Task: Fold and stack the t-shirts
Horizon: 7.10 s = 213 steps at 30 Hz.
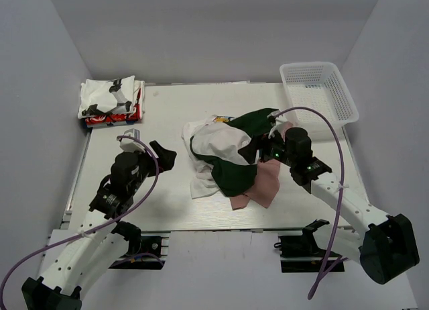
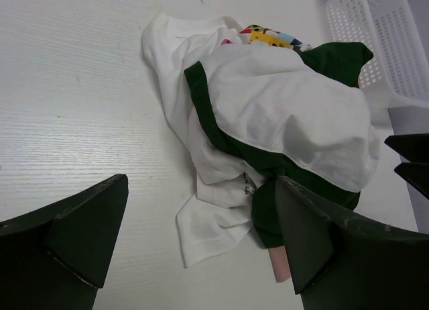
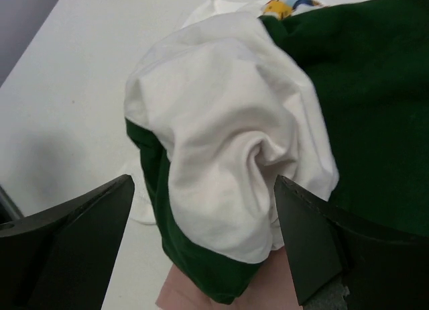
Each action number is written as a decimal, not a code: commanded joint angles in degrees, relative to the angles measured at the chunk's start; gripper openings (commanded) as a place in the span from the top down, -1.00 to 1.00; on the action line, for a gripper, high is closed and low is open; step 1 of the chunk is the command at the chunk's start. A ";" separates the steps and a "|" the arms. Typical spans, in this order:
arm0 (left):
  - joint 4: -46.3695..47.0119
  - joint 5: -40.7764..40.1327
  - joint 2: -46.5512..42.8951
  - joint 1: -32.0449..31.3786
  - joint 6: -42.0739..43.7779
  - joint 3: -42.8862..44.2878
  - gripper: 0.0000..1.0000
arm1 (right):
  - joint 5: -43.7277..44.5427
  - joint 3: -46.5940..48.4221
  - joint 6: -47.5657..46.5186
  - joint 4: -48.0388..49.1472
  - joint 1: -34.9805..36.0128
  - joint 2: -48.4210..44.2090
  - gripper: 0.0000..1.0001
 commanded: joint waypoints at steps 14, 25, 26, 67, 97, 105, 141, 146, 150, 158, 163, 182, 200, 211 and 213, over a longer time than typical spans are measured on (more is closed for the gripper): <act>-0.99 -1.21 -1.54 -0.12 -0.31 -1.18 -1.00 | -2.78 3.06 -0.21 0.95 6.90 8.07 -0.81; -2.04 -1.21 0.31 -0.12 -0.31 -0.57 -1.00 | 45.09 10.79 -0.05 -13.48 23.27 24.76 -0.81; -2.04 -1.73 0.31 -0.12 -0.31 -0.57 -1.00 | 47.40 11.68 -0.58 -13.66 24.58 26.60 -0.81; -3.36 -4.55 2.59 -0.12 -0.31 0.48 -1.00 | 64.29 55.39 -35.89 13.84 0.99 18.77 1.00; -1.95 -3.77 8.92 -0.12 -0.84 1.02 -1.00 | 34.46 65.65 -1.90 -23.68 -29.64 50.36 -0.81; 1.64 1.84 10.59 -0.12 -1.98 1.10 -1.00 | 11.67 53.88 -11.12 -23.48 -20.01 33.48 -0.81; -2.13 -0.41 10.41 -0.12 -1.98 0.84 -1.00 | 28.32 45.68 -12.97 -12.25 -6.26 15.28 1.00; -3.45 -2.35 10.42 -0.12 -1.98 1.37 -1.00 | 45.43 55.95 -18.66 -2.38 -8.44 16.50 1.00; -3.45 -2.97 10.94 0.41 -1.98 1.37 -1.00 | 51.88 67.18 -25.17 3.99 -11.78 21.86 1.00; -3.45 -4.11 14.80 0.41 -1.98 -0.21 -1.00 | 54.64 87.34 -32.05 9.46 -20.39 38.56 1.00; -3.45 -2.88 18.58 0.41 -1.98 0.31 -1.00 | 48.40 78.28 -27.14 6.64 -23.56 40.77 1.00; 0.68 13.29 36.16 -4.16 4.88 3.21 -1.00 | 36.72 54.59 -13.85 -15.77 -28.58 39.24 -0.81; 3.06 5.65 50.41 -16.90 0.93 7.34 1.00 | 19.81 33.94 0.20 -22.71 -14.17 24.68 -0.81; -2.92 -9.38 33.55 -16.91 -8.03 4.37 1.00 | 31.07 31.28 12.68 -24.29 -9.51 35.22 -0.81; -4.14 -10.70 27.92 -16.91 -8.74 2.61 1.00 | 33.61 33.83 16.27 -25.34 -9.51 39.34 -0.81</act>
